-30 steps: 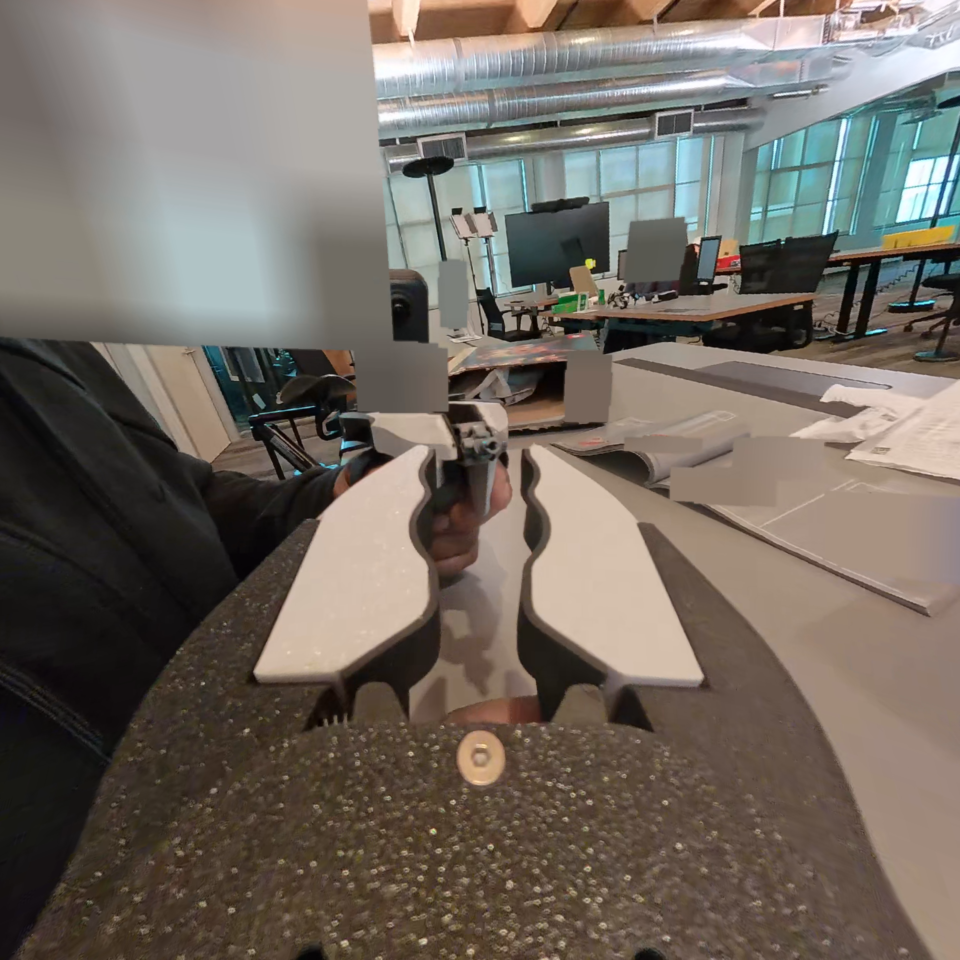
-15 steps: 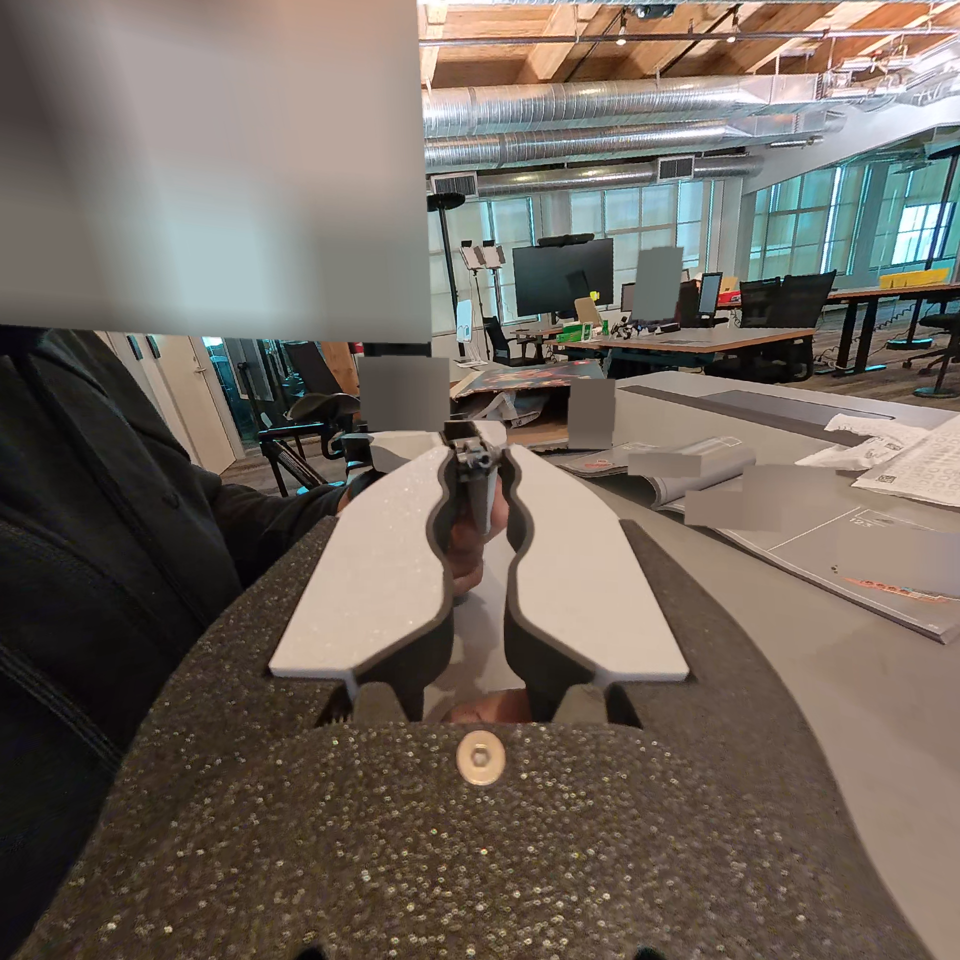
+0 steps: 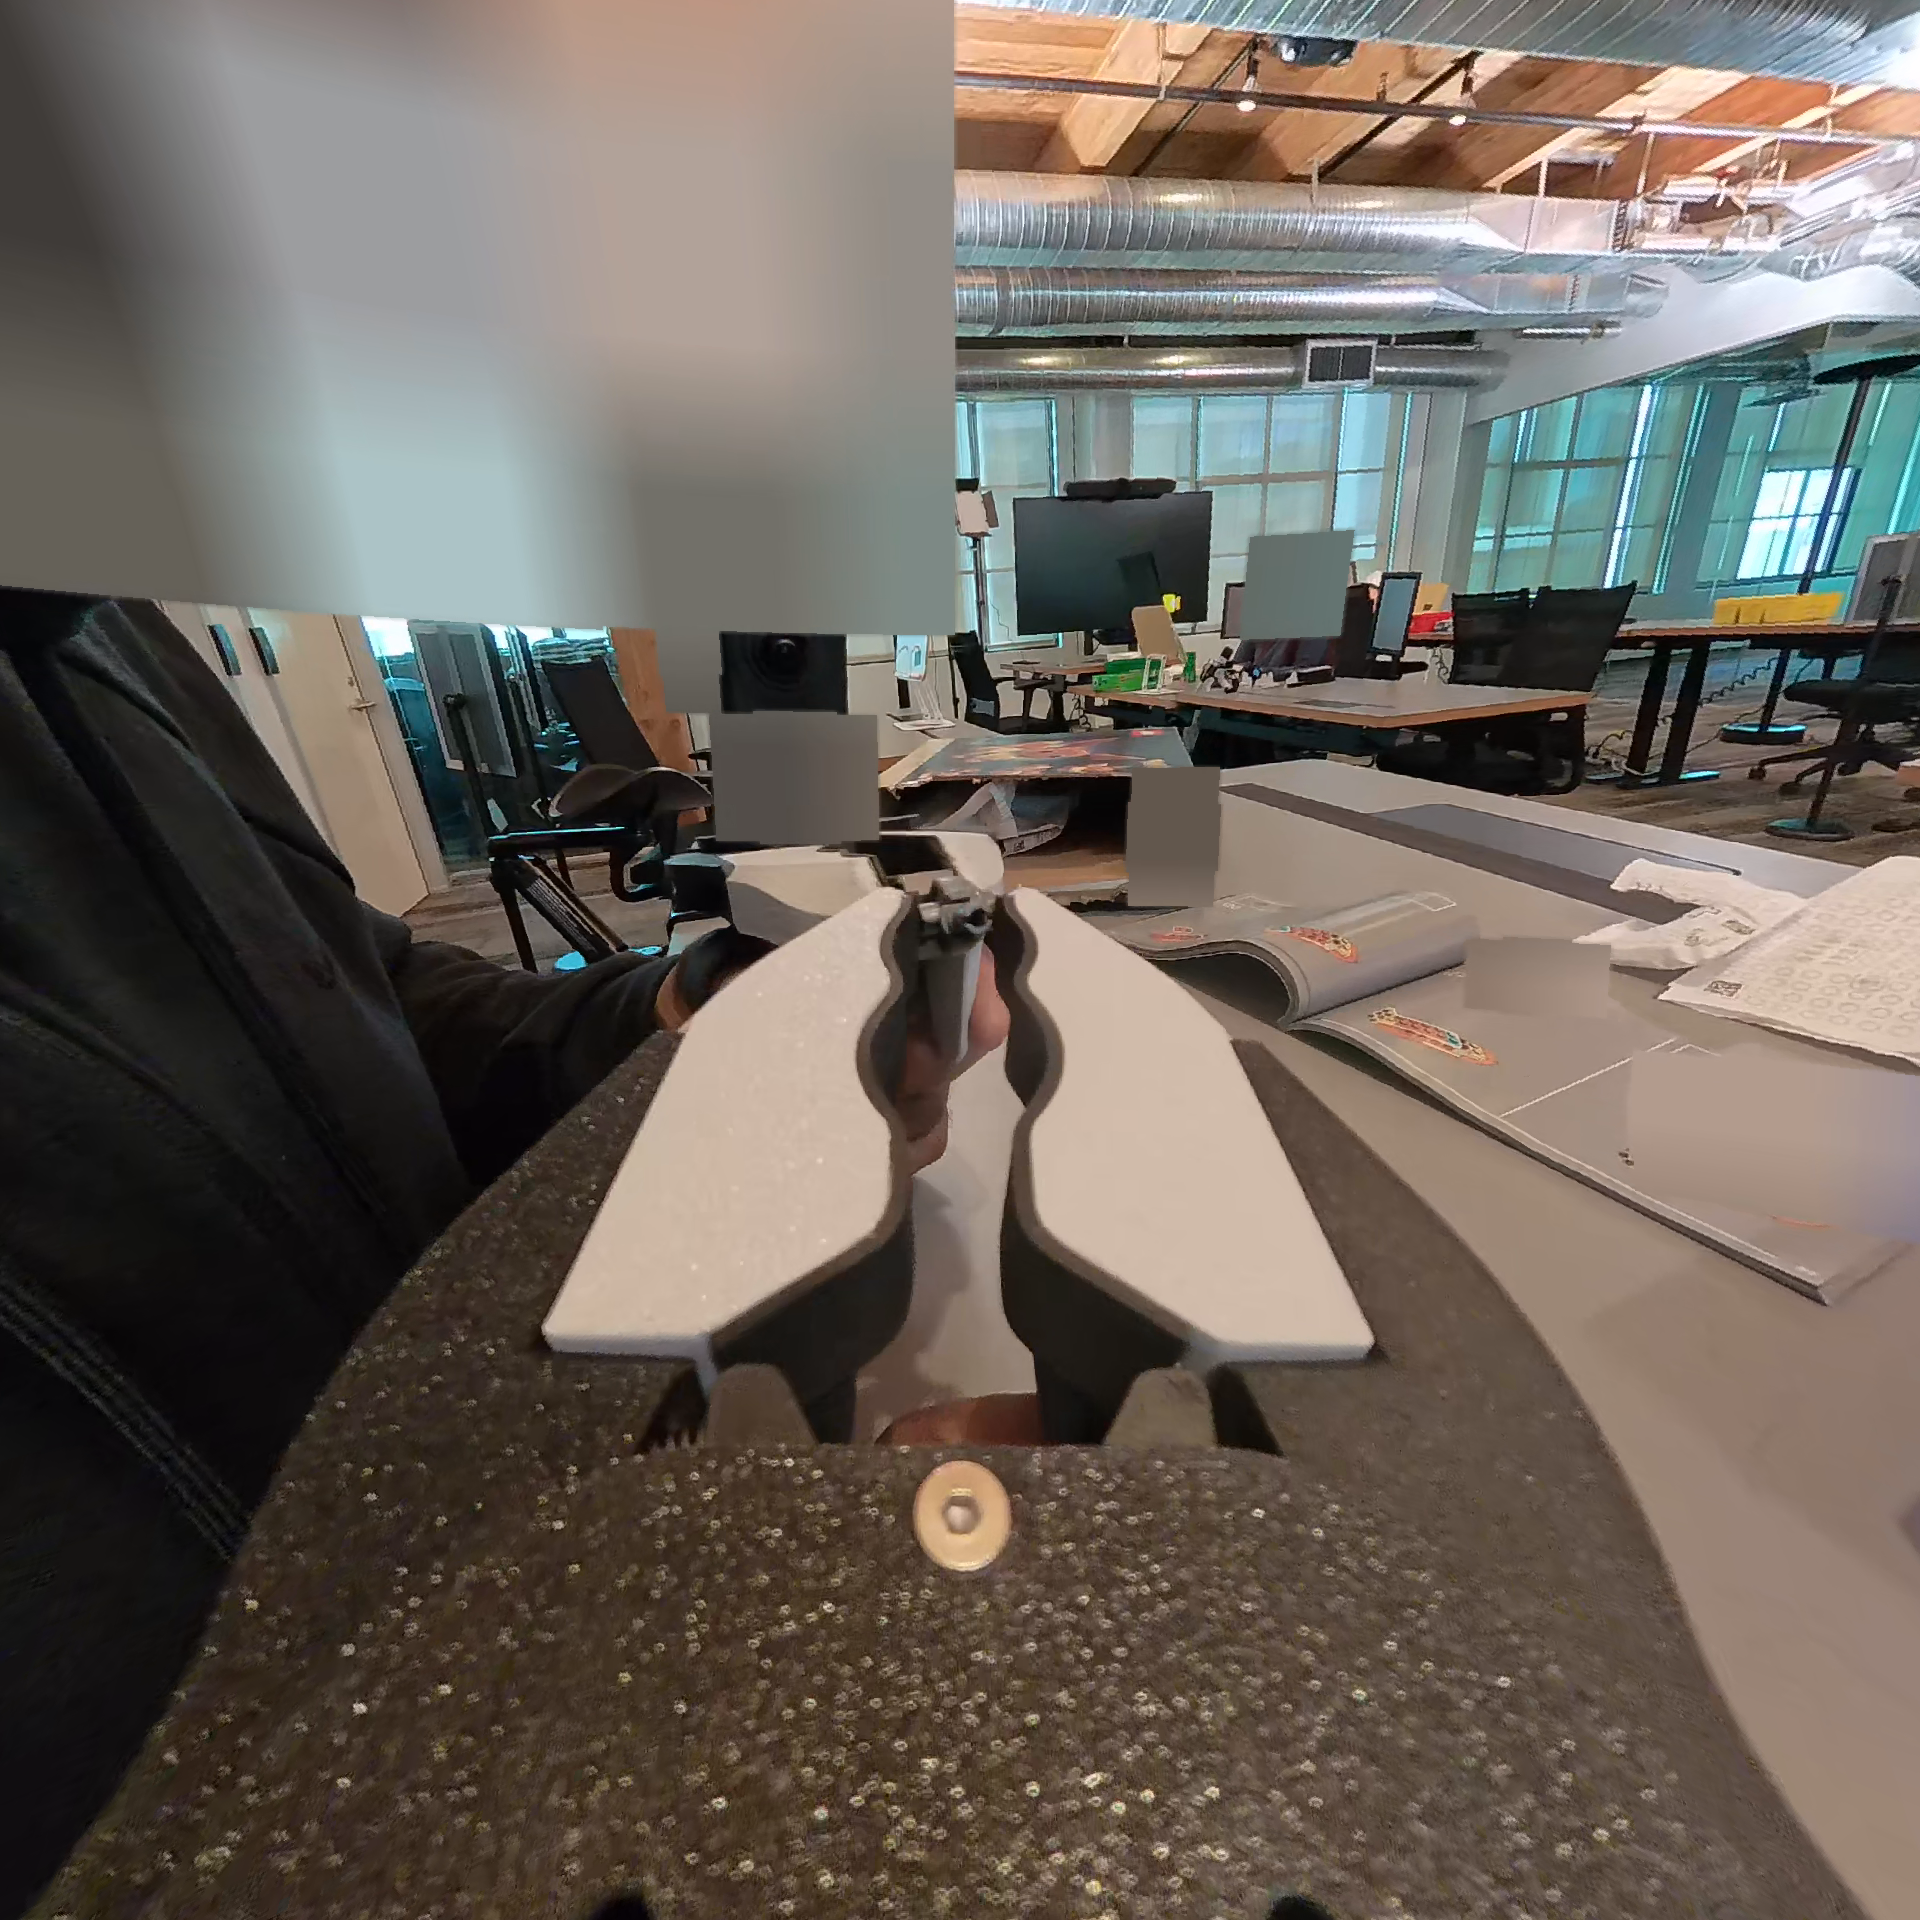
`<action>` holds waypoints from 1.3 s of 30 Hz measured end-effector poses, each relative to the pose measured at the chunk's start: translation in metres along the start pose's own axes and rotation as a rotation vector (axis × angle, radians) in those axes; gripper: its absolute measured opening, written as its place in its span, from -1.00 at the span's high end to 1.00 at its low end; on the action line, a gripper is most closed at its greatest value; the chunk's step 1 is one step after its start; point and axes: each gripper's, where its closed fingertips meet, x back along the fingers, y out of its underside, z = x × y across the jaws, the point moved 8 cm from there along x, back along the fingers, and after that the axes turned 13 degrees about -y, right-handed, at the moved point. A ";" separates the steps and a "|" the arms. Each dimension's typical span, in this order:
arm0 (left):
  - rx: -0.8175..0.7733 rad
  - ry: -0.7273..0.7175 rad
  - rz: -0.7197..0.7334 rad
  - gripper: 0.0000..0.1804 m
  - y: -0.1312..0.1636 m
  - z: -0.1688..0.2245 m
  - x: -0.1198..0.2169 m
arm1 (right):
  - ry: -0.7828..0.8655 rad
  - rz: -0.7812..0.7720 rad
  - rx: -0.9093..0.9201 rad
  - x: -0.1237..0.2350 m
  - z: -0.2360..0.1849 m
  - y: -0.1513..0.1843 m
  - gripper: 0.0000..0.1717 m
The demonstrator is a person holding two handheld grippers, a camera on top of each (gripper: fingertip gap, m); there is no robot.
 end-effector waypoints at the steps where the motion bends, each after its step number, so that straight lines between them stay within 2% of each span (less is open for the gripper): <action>1: 0.001 -0.001 0.002 0.88 0.000 0.000 0.000 | -0.001 0.002 -0.003 0.000 0.000 0.000 0.84; 4: 0.010 0.000 0.006 0.88 -0.001 0.000 0.000 | 0.009 0.011 -0.005 -0.001 0.000 -0.001 0.83; 6: 0.035 -0.008 0.021 0.88 -0.002 -0.003 0.001 | 0.023 0.003 -0.003 0.000 0.000 0.000 0.59; 7: 0.051 -0.012 0.031 0.88 -0.003 -0.004 0.003 | 0.025 0.006 0.001 0.002 0.000 -0.001 0.58; 11: 0.133 -0.012 0.006 0.88 -0.002 -0.009 0.005 | 0.056 0.023 0.124 0.008 -0.003 -0.006 0.72; 17: 0.458 0.063 -0.095 0.88 0.006 -0.017 0.001 | 0.153 -0.229 0.407 0.001 -0.003 0.000 0.76; 20: 0.585 0.102 -0.123 0.88 0.010 -0.020 0.001 | 0.164 -0.245 0.423 0.001 -0.001 0.001 0.84; 24: 0.672 0.111 -0.154 0.88 0.015 -0.022 0.000 | 0.185 -0.269 0.441 0.000 -0.001 0.004 0.85; 30: 0.732 0.099 -0.144 0.88 0.017 -0.025 0.000 | 0.229 -0.266 0.423 -0.002 0.001 0.006 0.85; 39: 0.734 0.077 -0.121 0.88 0.017 -0.025 0.000 | 0.260 -0.253 0.410 -0.003 0.000 0.007 0.85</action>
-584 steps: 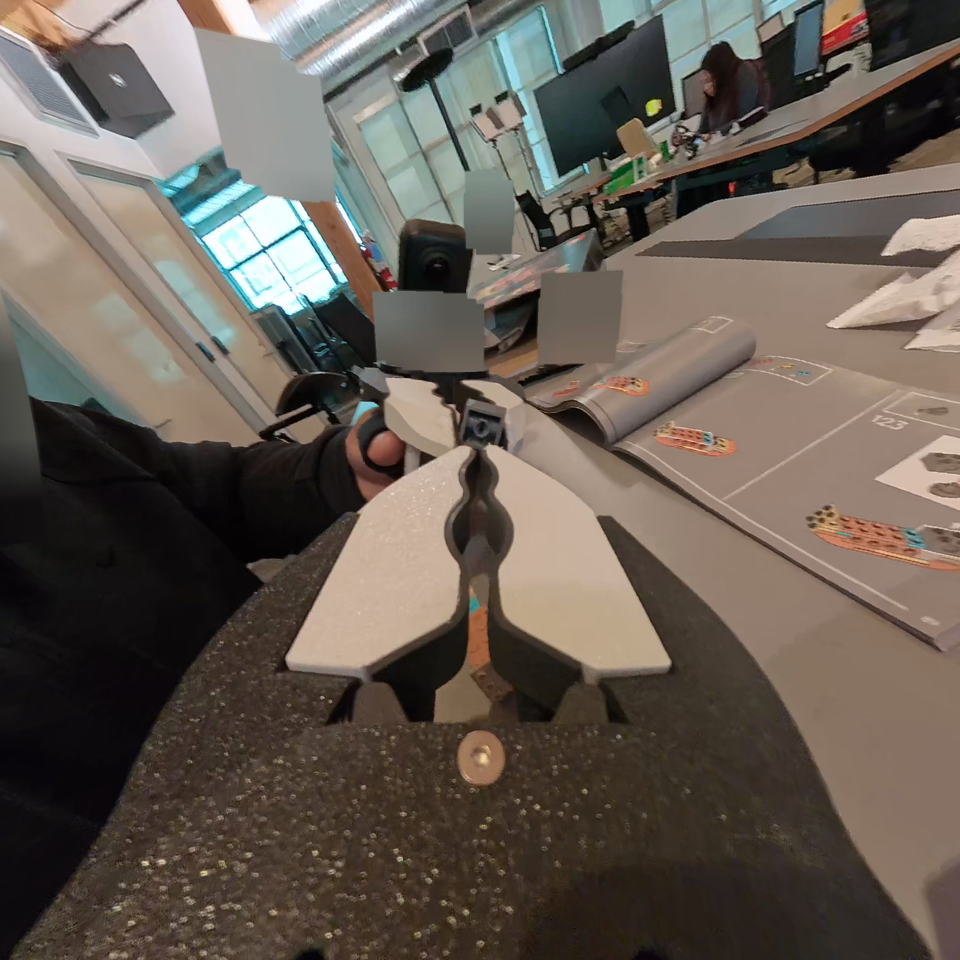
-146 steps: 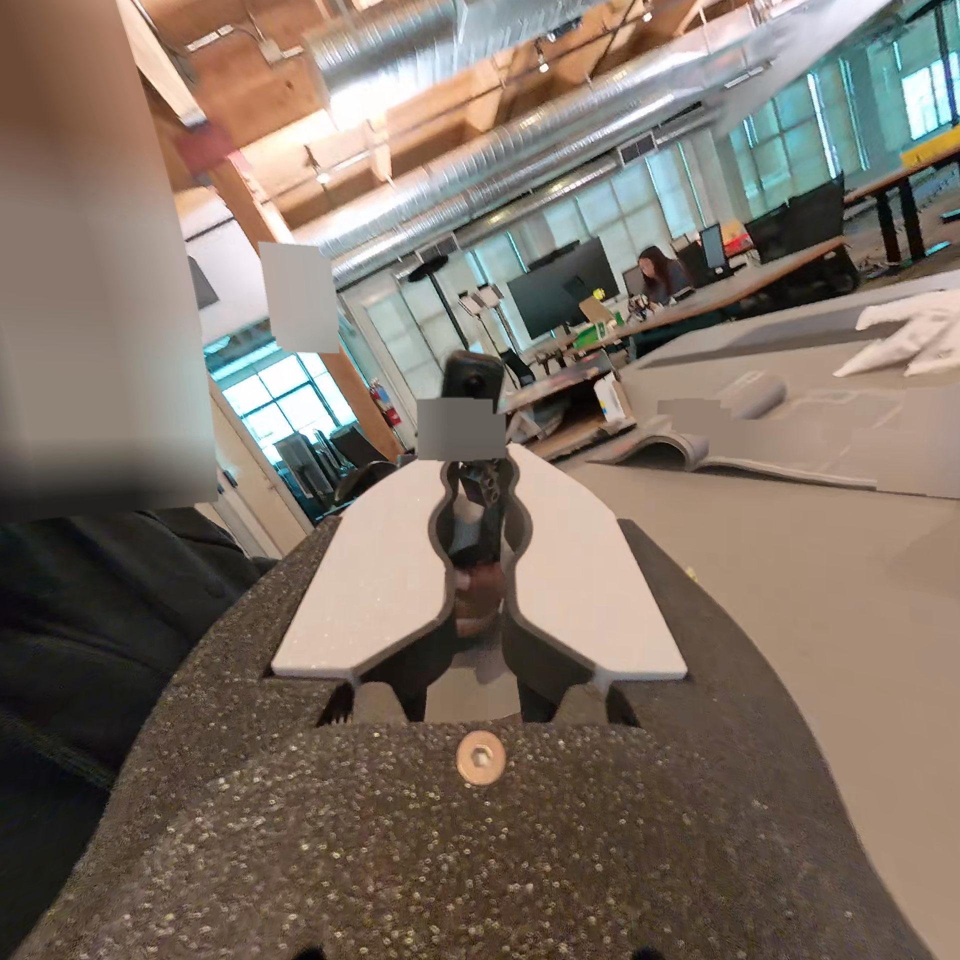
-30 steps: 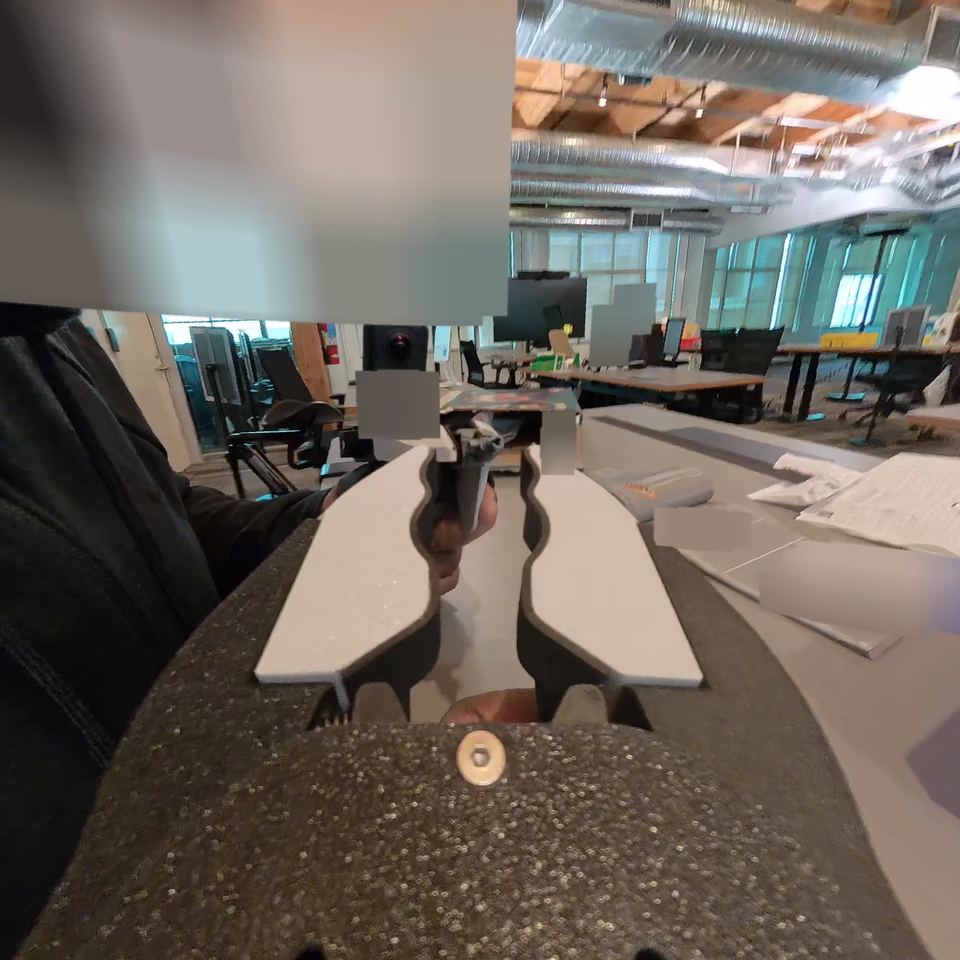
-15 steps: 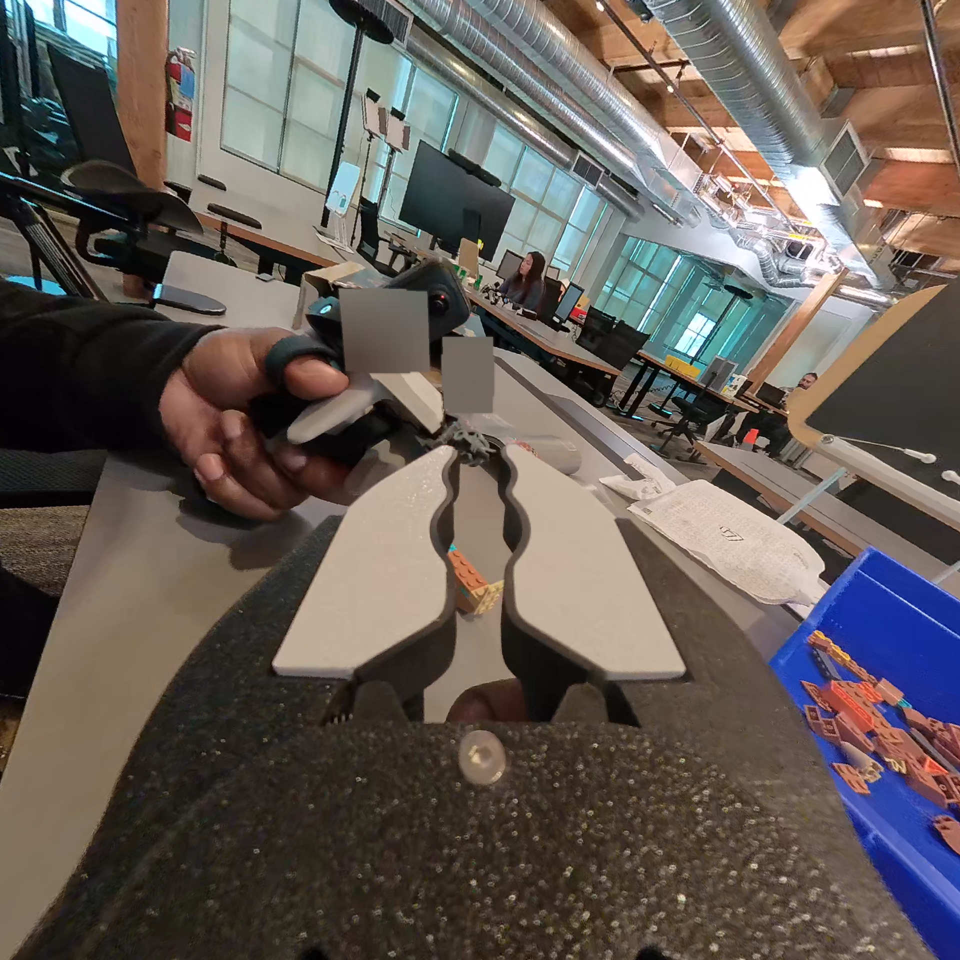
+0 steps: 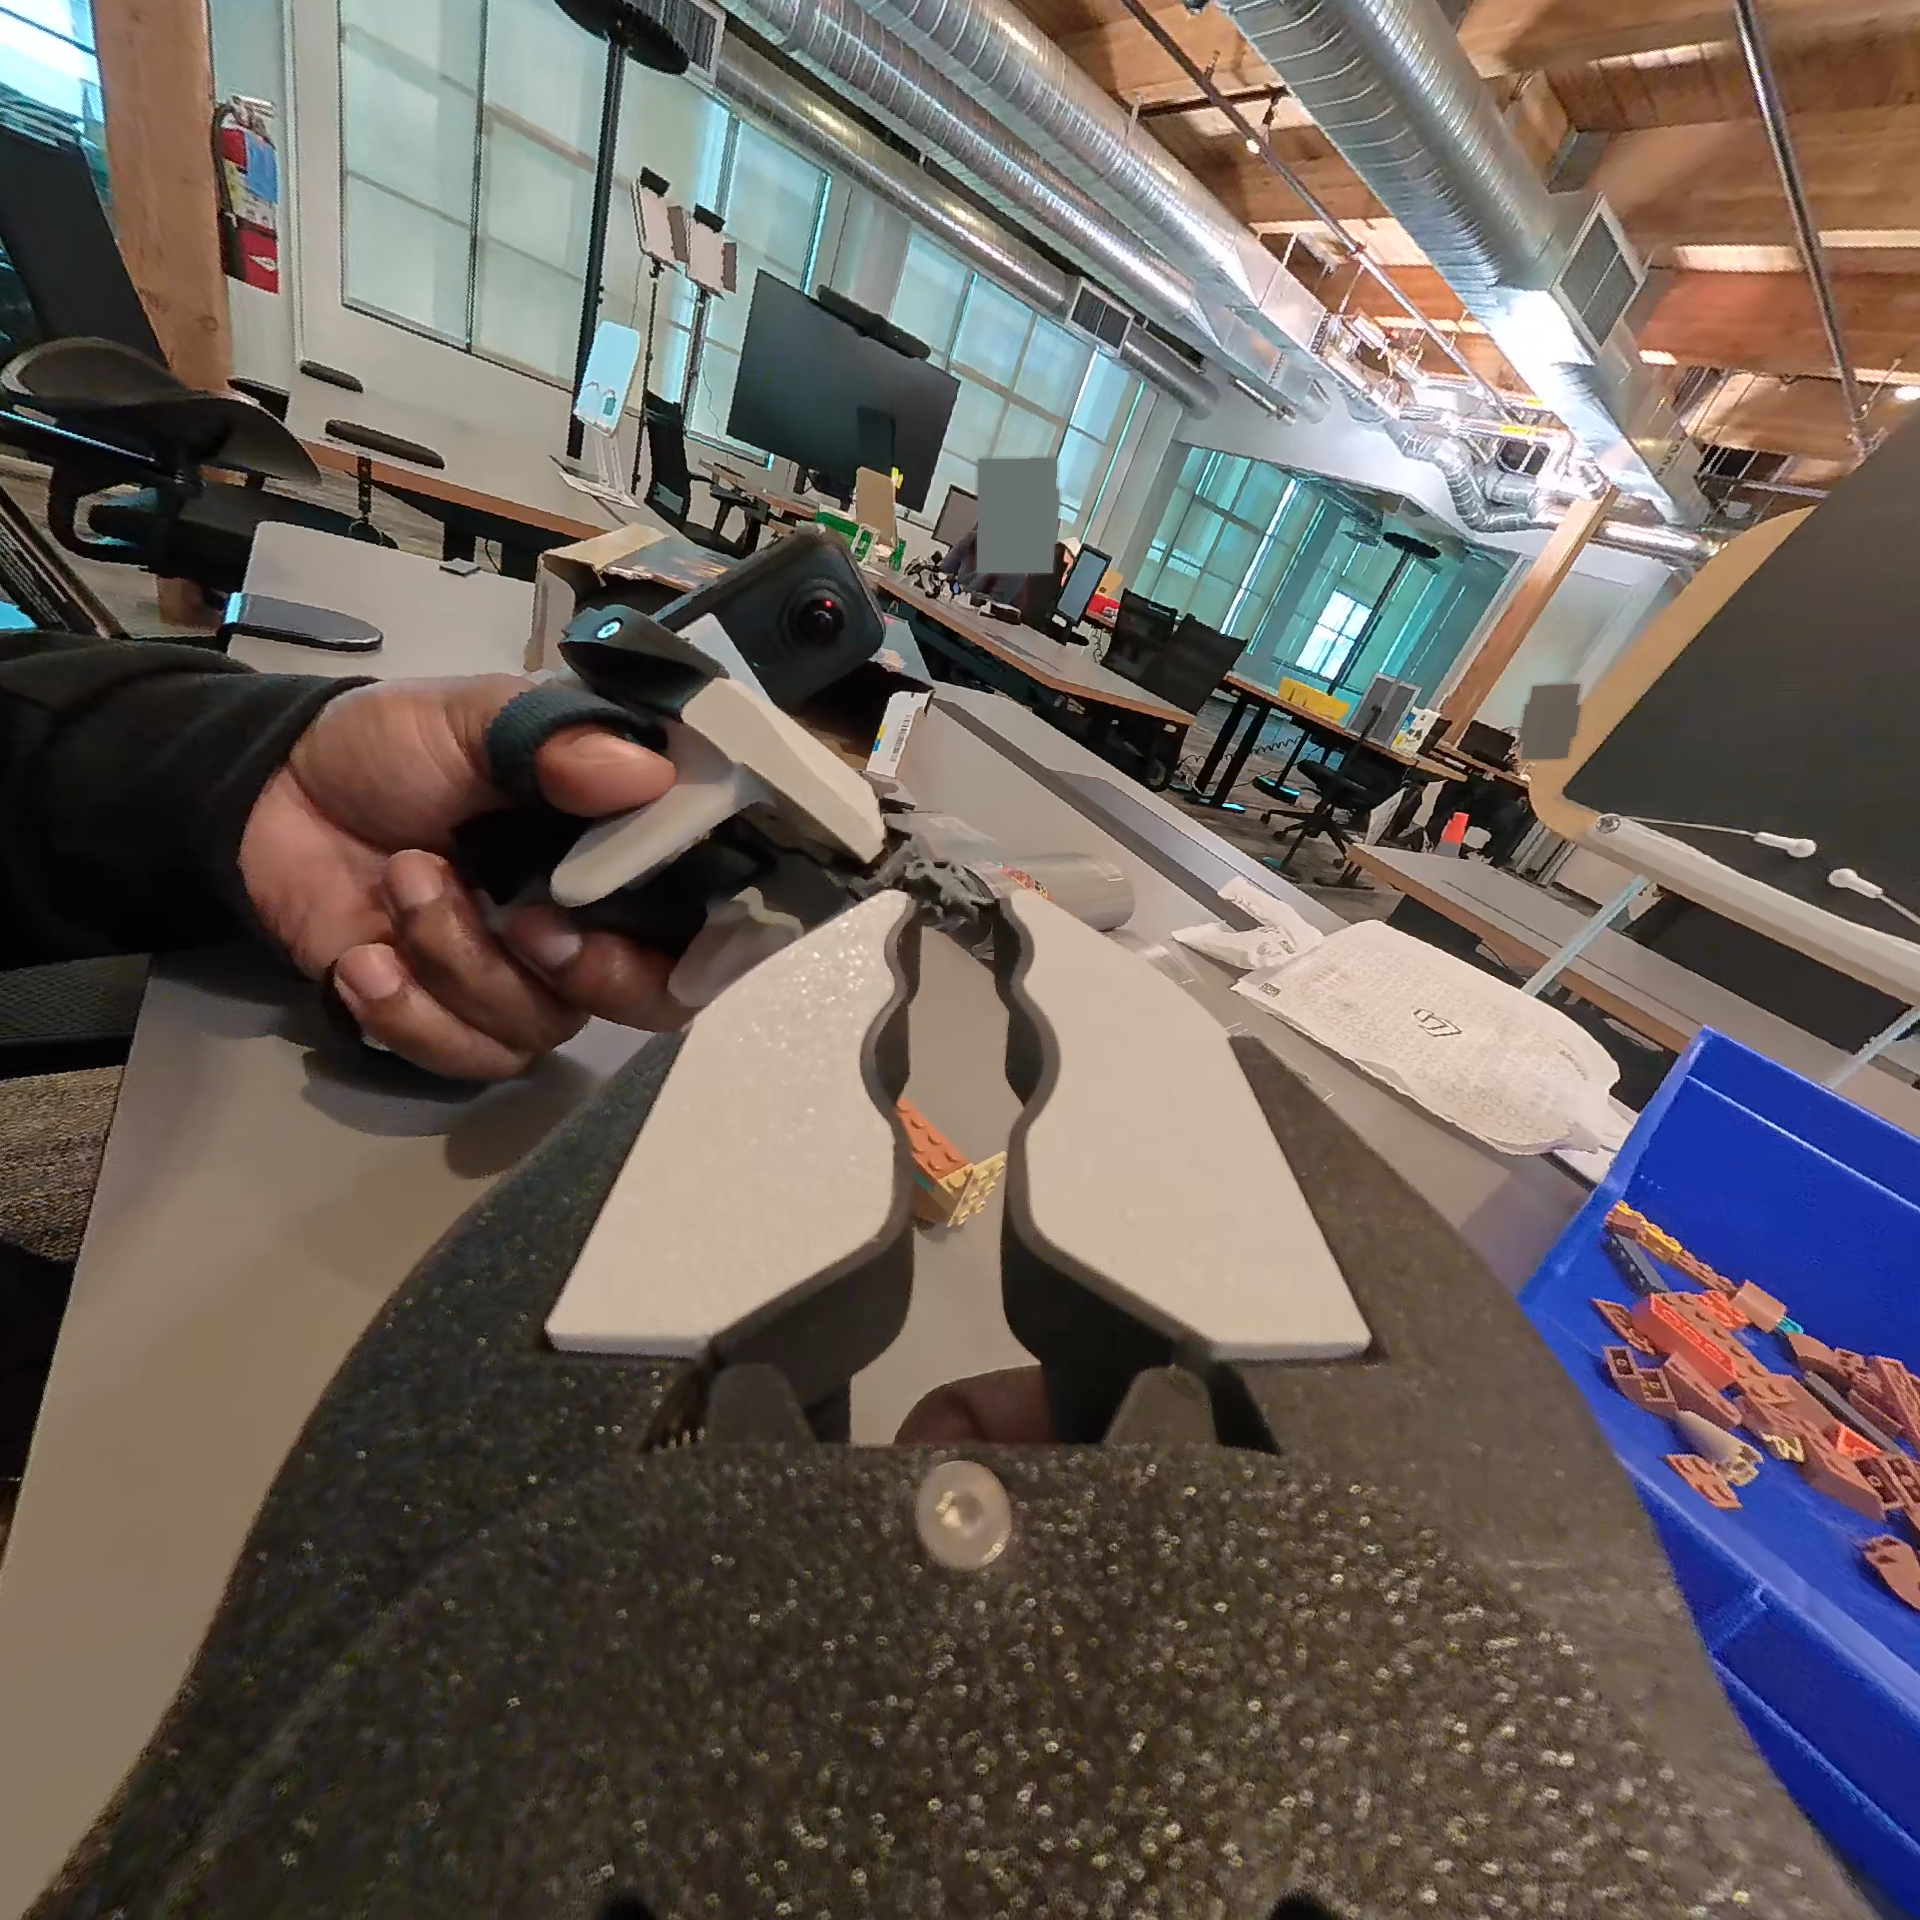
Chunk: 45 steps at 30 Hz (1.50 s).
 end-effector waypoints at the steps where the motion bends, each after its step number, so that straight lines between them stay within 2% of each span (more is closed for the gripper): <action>1: -0.002 -0.001 0.000 0.88 0.000 0.000 0.000 | 0.001 0.001 -0.002 0.000 0.000 0.000 0.85; 7: 0.028 0.034 0.012 0.88 0.000 0.003 0.012 | -0.080 0.055 -0.026 0.008 -0.001 -0.001 0.76; 11: 0.158 0.105 0.025 0.88 0.001 0.001 0.017 | -0.162 0.063 -0.074 0.000 0.002 0.001 0.75; 17: 0.301 0.213 0.006 0.87 0.009 0.002 0.004 | -0.274 0.086 -0.142 -0.018 0.000 0.000 0.68; 23: 0.386 0.276 -0.007 0.87 0.014 0.002 -0.001 | -0.277 0.122 -0.150 -0.020 -0.003 0.001 0.75; 26: 0.383 0.259 0.010 0.86 0.014 0.001 0.001 | -0.269 0.111 -0.156 -0.021 -0.003 0.001 0.82; 31: 0.259 0.178 0.023 0.84 0.009 0.004 0.012 | -0.277 0.086 -0.143 -0.025 -0.004 -0.004 0.82; 36: 0.092 0.039 0.082 0.81 -0.005 0.001 0.031 | -0.312 0.026 -0.151 -0.028 0.001 -0.009 0.82; 40: -0.113 -0.049 0.120 0.80 -0.022 0.003 0.048 | -0.336 -0.197 -0.212 -0.034 0.015 -0.005 0.82; 45: -0.458 -0.175 -0.010 0.80 -0.039 0.009 0.045 | -0.404 -0.477 -0.280 -0.048 0.028 0.006 0.83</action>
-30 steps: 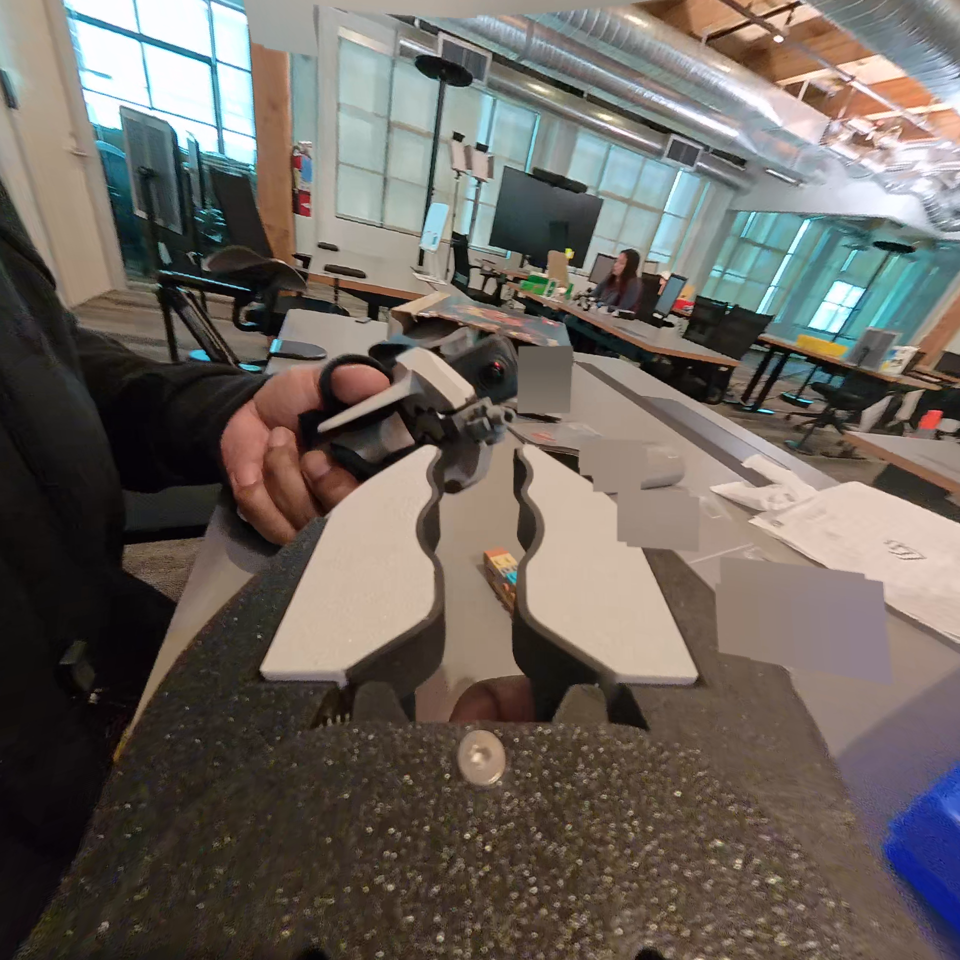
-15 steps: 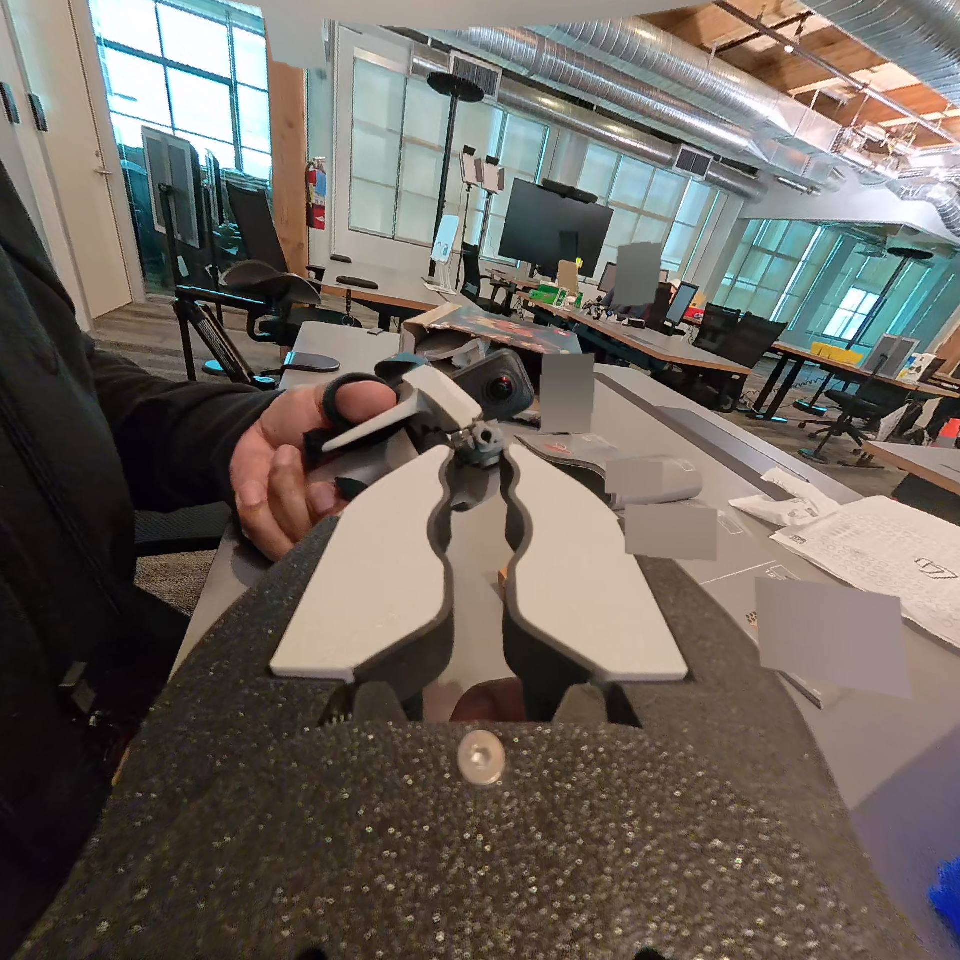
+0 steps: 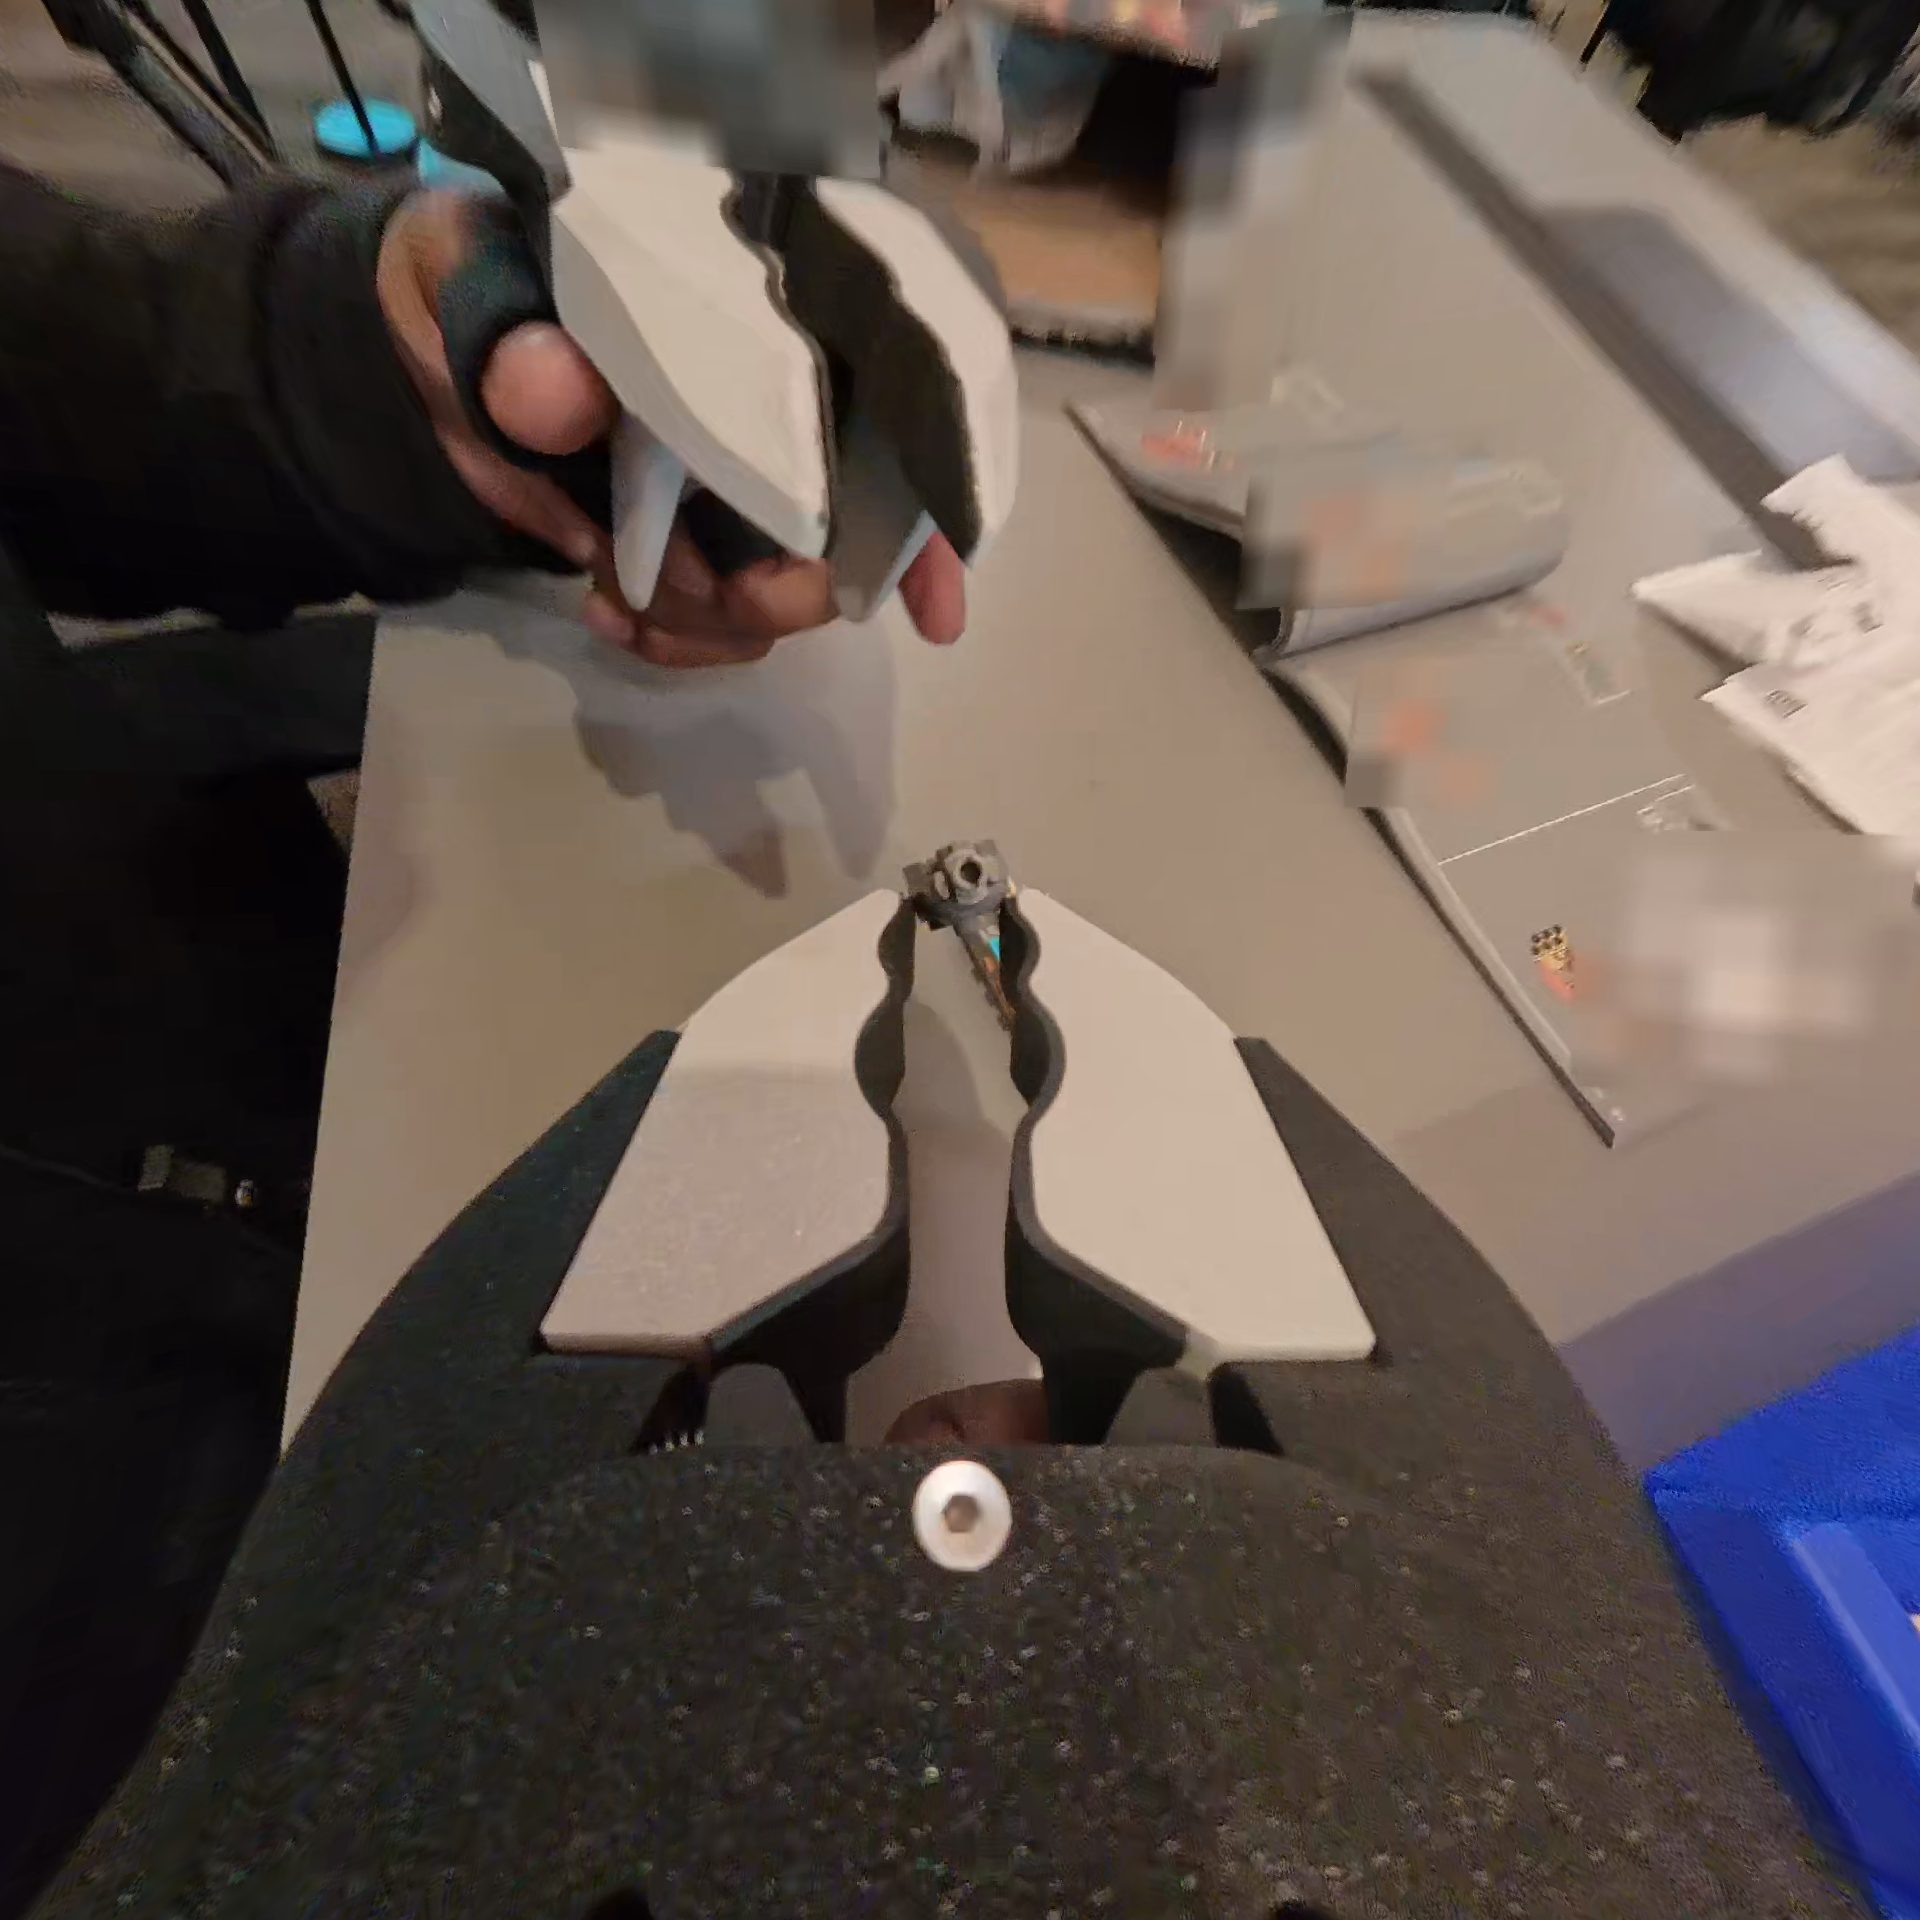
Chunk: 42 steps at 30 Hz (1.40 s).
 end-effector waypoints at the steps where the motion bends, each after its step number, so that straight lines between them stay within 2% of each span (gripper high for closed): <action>1: -0.055 -0.007 -0.039 0.79 -0.001 -0.001 -0.004 | -0.015 -0.036 -0.007 -0.003 0.002 -0.001 0.83; 5: -0.145 0.029 -0.166 0.74 -0.002 -0.008 -0.023 | -0.081 -0.143 -0.016 -0.017 0.007 -0.004 0.82; 13: -0.138 0.125 -0.272 0.76 0.000 -0.025 -0.034 | -0.108 -0.208 0.017 -0.028 0.020 -0.006 0.83; 24: -0.160 0.075 -0.284 0.92 0.010 -0.035 -0.037 | -0.085 -0.208 0.009 -0.035 0.027 0.003 0.83; 30: -0.243 0.043 -0.327 0.87 0.016 -0.031 -0.039 | -0.072 -0.200 0.023 -0.035 0.026 0.004 0.83; 42: -0.288 0.059 -0.296 0.95 0.017 -0.029 -0.039 | -0.041 -0.181 0.089 -0.036 0.023 0.004 0.83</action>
